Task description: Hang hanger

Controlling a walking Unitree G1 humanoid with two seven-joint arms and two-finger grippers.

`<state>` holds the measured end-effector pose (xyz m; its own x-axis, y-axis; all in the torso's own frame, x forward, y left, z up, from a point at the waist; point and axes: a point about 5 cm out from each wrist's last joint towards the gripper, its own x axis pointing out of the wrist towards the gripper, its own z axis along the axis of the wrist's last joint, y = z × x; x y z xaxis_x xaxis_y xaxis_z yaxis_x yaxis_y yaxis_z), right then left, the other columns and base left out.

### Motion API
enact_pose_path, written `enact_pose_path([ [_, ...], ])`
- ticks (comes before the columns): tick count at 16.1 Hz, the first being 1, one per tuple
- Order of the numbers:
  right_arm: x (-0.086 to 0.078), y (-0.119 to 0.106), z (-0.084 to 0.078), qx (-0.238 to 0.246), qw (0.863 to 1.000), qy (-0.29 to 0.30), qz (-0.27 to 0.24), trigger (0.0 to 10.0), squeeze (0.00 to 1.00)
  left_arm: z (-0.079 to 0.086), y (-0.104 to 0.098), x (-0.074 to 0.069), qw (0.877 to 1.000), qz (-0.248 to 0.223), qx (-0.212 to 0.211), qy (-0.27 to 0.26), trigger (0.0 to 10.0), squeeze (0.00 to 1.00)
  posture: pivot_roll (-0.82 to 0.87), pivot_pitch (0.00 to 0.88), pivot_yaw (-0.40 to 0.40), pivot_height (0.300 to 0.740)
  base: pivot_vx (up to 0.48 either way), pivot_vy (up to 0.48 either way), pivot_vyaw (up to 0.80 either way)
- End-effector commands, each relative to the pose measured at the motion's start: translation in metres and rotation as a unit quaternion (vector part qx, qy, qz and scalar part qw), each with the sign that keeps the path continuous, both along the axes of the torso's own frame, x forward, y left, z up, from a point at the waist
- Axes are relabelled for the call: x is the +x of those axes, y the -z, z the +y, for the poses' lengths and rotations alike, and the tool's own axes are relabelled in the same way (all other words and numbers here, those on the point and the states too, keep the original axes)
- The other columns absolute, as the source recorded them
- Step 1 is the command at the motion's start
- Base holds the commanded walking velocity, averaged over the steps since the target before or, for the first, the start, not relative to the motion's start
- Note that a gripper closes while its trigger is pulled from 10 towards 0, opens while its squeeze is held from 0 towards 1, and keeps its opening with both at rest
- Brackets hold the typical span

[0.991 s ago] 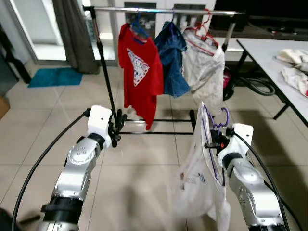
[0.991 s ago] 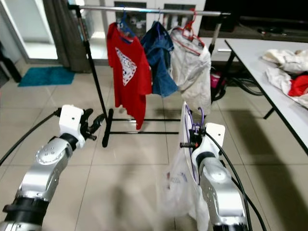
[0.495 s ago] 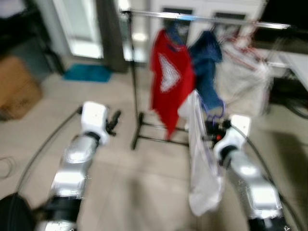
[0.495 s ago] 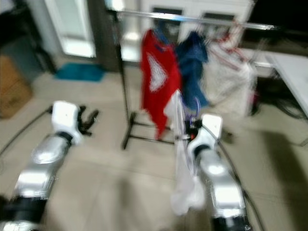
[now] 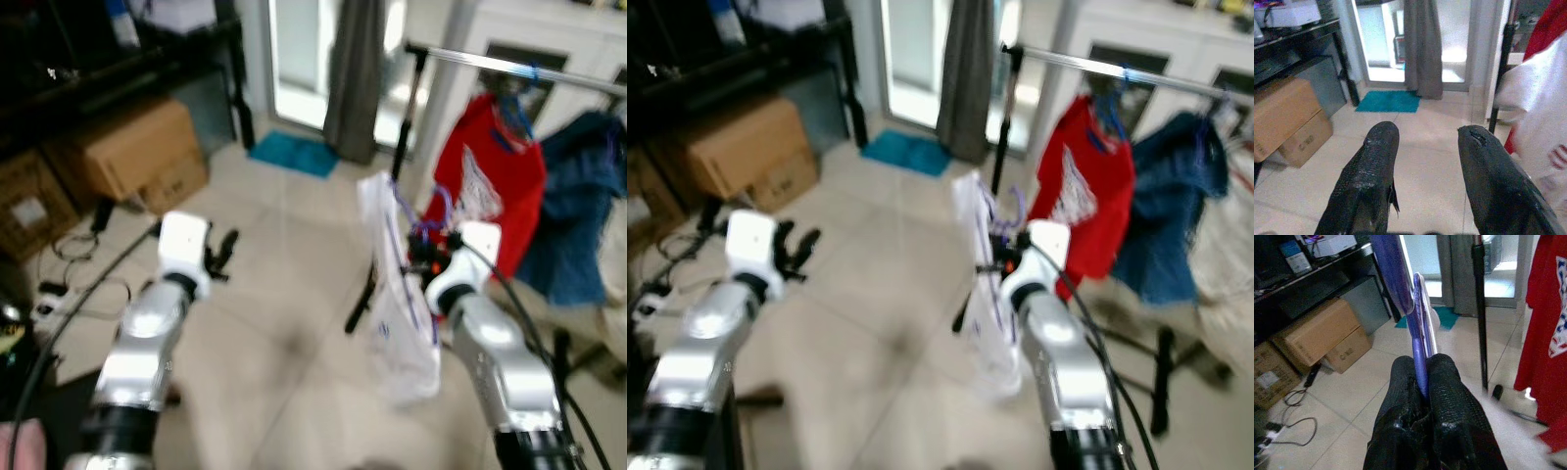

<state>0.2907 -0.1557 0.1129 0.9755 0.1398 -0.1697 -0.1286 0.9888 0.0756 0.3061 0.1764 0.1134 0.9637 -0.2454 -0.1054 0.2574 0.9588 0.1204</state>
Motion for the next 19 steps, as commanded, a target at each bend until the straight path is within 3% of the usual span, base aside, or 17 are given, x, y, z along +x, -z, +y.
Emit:
enact_pose_path([
  [1,0.003,-0.010,-0.002,0.004,1.000,0.008,-0.025,10.0,0.00,-0.001,-0.005,0.001,1.000,-0.009,0.008,0.009,10.0,0.00,-0.09,0.000,-0.009,0.740,0.424,0.000,0.00],
  [3,0.004,-0.010,-0.003,0.008,1.000,0.018,-0.021,10.0,0.00,-0.002,-0.005,0.001,1.000,-0.008,0.009,0.013,10.0,0.00,-0.09,0.000,-0.009,0.740,0.426,0.000,0.00],
  [9,0.005,-0.010,-0.010,-0.007,0.999,0.043,-0.020,10.0,0.00,-0.006,-0.004,0.002,0.999,-0.002,0.011,0.031,10.0,0.00,-0.09,0.000,-0.004,0.740,0.424,0.000,-0.80],
  [13,0.007,-0.013,-0.013,-0.013,0.998,0.059,-0.028,10.0,0.00,-0.010,-0.004,0.000,0.999,0.001,0.009,0.049,10.0,0.00,-0.09,0.000,-0.008,0.740,0.427,0.000,0.00],
  [19,0.008,-0.019,-0.003,-0.031,0.998,0.023,-0.050,10.0,0.00,-0.014,-0.008,-0.002,0.998,0.001,-0.011,0.059,10.0,0.00,-0.09,0.000,-0.011,0.740,0.427,0.000,0.00],
])
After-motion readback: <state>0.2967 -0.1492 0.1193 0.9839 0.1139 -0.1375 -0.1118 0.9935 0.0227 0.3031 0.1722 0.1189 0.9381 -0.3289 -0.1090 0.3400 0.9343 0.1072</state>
